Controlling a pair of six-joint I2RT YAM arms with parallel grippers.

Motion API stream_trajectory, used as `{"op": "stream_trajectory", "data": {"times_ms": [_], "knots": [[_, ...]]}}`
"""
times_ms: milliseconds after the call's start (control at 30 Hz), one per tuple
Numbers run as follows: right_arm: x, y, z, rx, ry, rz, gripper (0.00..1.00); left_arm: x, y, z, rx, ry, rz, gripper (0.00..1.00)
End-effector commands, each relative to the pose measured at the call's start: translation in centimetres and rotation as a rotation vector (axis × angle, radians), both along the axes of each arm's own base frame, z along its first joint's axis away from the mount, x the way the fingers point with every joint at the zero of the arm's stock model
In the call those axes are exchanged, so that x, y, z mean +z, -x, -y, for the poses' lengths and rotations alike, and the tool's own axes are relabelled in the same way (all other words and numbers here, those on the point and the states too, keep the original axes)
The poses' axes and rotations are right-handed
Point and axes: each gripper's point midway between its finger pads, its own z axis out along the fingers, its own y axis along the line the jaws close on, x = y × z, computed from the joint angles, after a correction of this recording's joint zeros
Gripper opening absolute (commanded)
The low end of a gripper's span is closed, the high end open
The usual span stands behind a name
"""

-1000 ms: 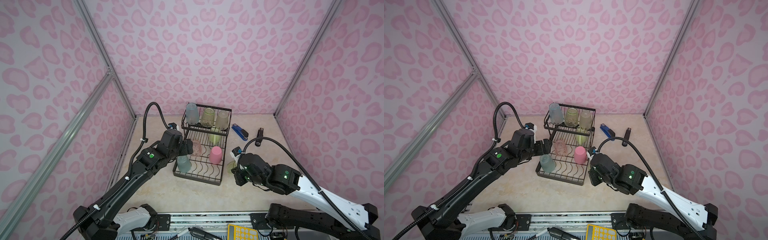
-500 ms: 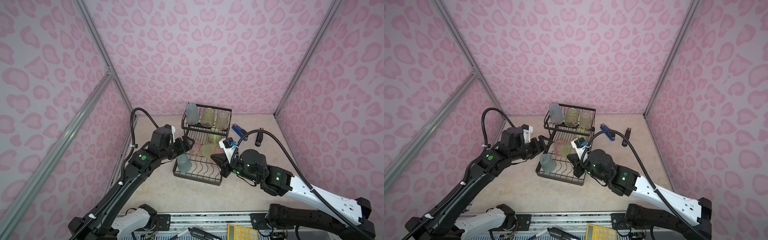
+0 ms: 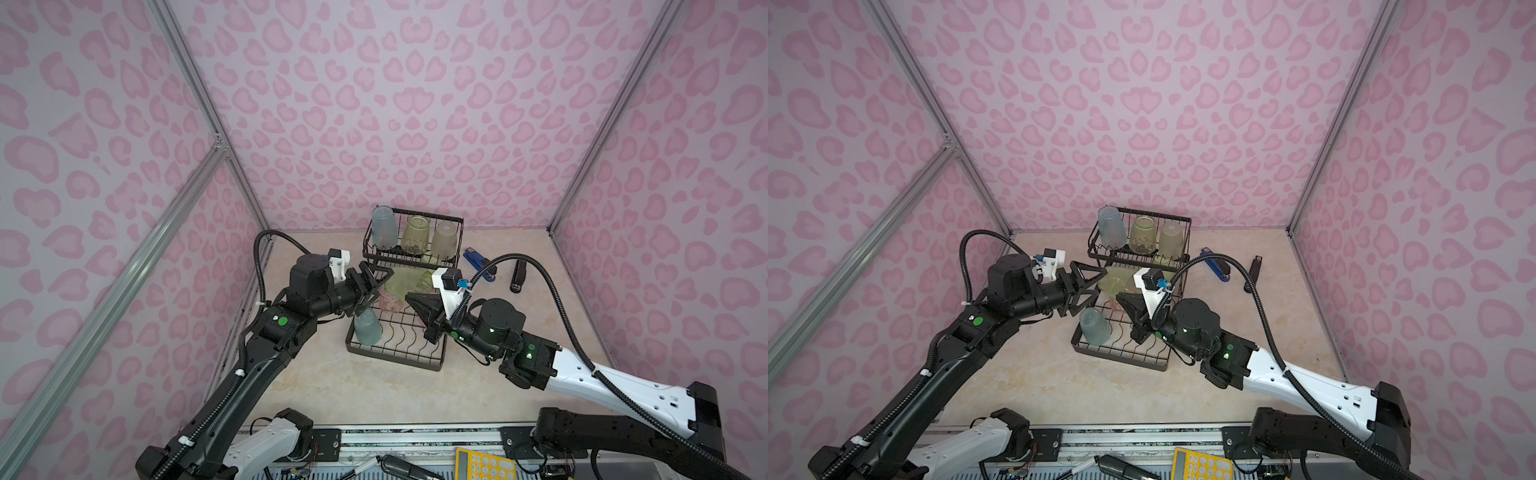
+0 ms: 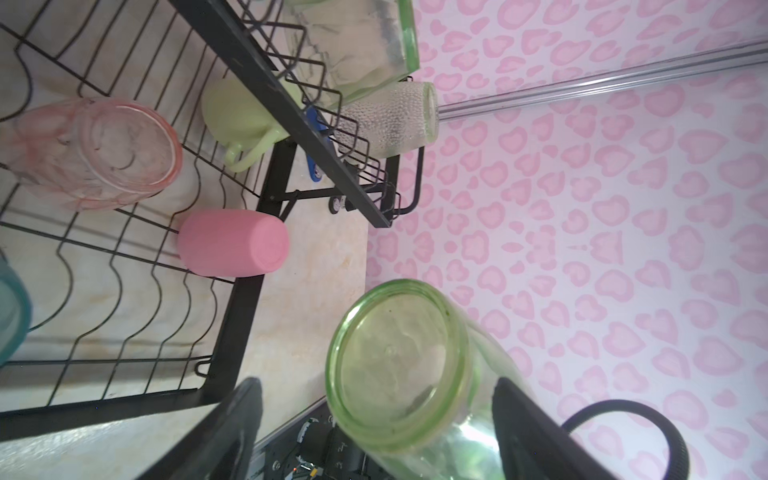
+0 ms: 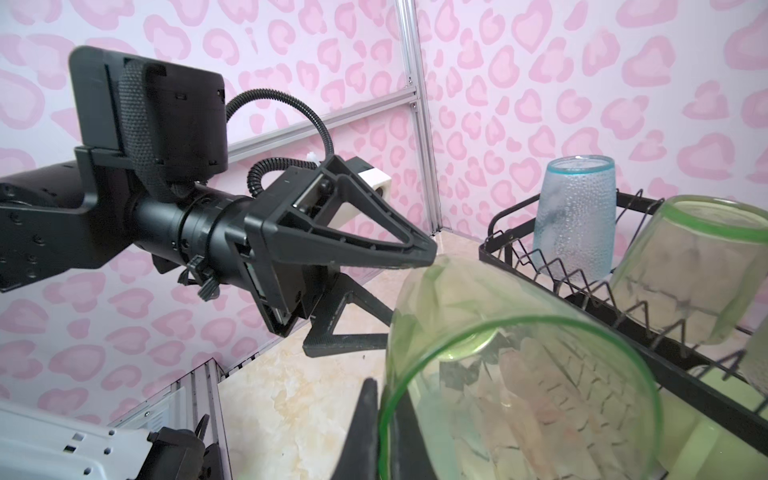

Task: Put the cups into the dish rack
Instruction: 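Carry the green glass cup toward the left gripper while left gripper opens toward it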

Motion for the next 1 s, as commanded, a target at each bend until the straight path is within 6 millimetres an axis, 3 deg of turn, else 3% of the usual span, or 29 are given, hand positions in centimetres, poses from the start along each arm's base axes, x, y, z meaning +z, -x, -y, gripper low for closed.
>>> {"op": "stream_trajectory", "data": {"times_ms": [0,967], "knots": [[2.8,0.1,-0.5,0.021,-0.100,0.055,0.00,2.4,-0.2,0.7,-0.033,0.101,0.047,0.87],[4.4,-1.6,-2.4,0.064,-0.255,-0.002,0.00,4.9,-1.3,-0.1,-0.009,0.317,0.133,0.79]]}}
